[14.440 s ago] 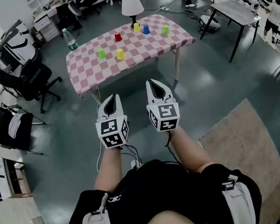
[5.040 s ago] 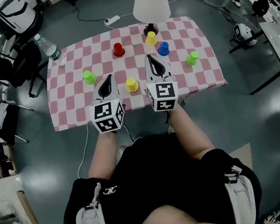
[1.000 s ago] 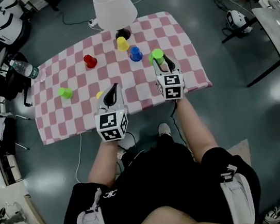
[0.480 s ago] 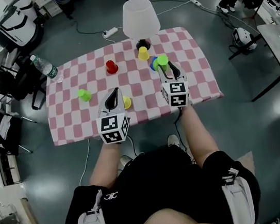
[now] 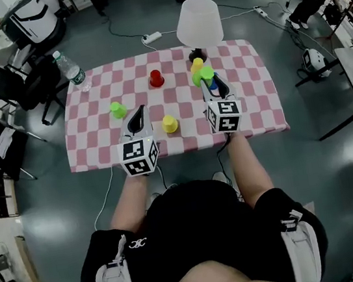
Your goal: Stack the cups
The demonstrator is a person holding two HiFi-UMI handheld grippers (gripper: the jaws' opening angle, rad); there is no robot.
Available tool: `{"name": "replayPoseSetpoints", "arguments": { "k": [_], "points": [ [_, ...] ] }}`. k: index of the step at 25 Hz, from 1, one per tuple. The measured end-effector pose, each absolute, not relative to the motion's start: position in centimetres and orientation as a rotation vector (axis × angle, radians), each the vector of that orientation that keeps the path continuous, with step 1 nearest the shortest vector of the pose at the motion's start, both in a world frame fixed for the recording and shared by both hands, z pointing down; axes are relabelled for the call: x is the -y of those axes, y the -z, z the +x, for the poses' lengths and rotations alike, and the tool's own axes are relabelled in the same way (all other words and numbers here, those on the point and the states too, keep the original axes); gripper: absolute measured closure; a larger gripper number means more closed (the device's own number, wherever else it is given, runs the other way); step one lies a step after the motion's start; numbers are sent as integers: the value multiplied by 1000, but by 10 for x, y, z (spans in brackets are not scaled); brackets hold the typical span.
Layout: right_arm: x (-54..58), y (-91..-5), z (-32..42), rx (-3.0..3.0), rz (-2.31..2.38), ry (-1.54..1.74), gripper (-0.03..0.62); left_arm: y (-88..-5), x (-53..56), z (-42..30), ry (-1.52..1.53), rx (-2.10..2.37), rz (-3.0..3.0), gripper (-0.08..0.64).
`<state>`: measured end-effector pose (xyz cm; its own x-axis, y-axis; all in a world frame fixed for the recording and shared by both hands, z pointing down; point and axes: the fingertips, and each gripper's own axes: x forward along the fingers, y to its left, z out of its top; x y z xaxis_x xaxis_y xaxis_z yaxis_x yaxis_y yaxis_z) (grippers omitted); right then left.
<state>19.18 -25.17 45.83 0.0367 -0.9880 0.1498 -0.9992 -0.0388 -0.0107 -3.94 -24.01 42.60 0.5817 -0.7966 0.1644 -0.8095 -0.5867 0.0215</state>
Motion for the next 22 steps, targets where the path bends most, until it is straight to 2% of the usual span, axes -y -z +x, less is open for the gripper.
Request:
{"name": "replayPoseSetpoints", "arguments": {
  "k": [22],
  "points": [
    [241, -555, 123, 2142, 1957, -308, 414, -453, 223, -99, -234, 1501, 2571, 545]
  ]
}}
